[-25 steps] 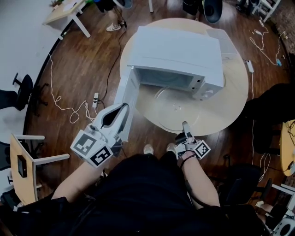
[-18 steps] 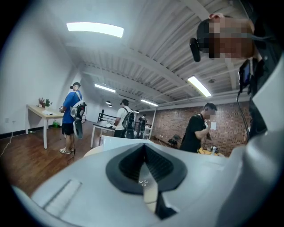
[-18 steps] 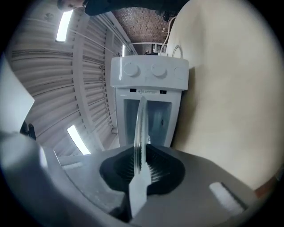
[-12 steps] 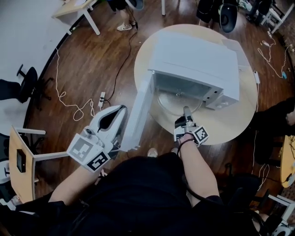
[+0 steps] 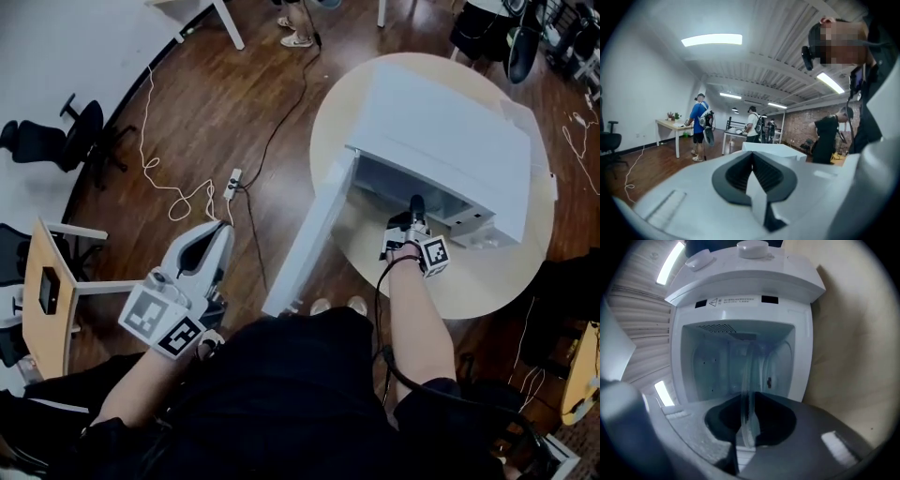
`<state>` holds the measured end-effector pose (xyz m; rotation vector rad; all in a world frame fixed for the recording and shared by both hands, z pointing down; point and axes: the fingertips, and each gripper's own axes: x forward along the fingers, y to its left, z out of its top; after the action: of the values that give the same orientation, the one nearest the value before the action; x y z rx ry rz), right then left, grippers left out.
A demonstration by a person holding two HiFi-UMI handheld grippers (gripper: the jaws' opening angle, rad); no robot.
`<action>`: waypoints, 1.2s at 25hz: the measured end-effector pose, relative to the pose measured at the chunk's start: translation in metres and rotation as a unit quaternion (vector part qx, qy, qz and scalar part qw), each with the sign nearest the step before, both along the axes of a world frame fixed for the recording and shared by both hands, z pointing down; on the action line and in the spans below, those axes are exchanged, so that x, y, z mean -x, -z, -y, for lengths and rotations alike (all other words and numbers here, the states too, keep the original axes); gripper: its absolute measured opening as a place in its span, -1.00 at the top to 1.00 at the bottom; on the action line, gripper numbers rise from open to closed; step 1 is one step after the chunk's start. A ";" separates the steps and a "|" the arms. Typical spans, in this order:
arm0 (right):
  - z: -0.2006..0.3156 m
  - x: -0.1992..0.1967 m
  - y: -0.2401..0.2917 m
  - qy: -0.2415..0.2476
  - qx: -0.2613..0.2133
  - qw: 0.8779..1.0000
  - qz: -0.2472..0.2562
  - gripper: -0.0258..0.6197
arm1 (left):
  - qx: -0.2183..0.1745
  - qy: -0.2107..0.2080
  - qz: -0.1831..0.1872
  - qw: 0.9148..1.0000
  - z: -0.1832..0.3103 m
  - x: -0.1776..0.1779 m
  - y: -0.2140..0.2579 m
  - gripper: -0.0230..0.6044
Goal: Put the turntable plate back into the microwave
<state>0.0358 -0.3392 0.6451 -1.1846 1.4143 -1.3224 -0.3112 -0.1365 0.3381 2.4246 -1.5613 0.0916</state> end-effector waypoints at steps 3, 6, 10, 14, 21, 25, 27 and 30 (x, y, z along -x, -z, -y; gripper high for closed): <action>0.010 -0.002 -0.004 -0.006 0.008 1.000 -0.007 0.80 | 0.008 0.017 0.001 1.000 0.000 0.012 -0.004 0.92; 0.018 -0.005 -0.007 -0.011 0.023 1.000 -0.008 0.79 | 0.009 0.019 -0.001 1.000 0.004 0.011 -0.005 0.92; 0.020 -0.010 -0.010 -0.028 0.048 0.998 -0.008 0.80 | 0.009 0.004 -0.001 1.000 0.011 0.002 -0.002 0.92; 0.014 -0.018 -0.016 -0.043 0.091 0.995 -0.022 0.73 | 0.013 -0.016 -0.005 1.000 0.017 -0.003 0.001 0.92; 0.004 -0.006 -0.013 0.014 0.210 0.970 -0.125 0.13 | 0.011 -0.050 -0.026 0.998 0.033 -0.031 -0.008 0.92; -0.024 -0.012 -0.008 0.038 0.235 0.944 -0.226 0.14 | 0.004 -0.061 -0.030 0.998 0.036 -0.048 -0.008 0.92; -0.038 -0.012 -0.001 0.063 0.206 0.939 -0.267 0.14 | 0.000 -0.066 -0.034 0.997 0.037 -0.058 -0.009 0.92; -0.056 -0.018 0.004 0.100 0.181 0.931 -0.300 0.14 | -0.002 -0.071 -0.048 0.996 0.044 -0.076 -0.016 0.92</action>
<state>0.0540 -0.2835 0.6414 -1.8450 1.8029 -1.4740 -0.2354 -0.1809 0.3541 2.5006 -1.3500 -0.0016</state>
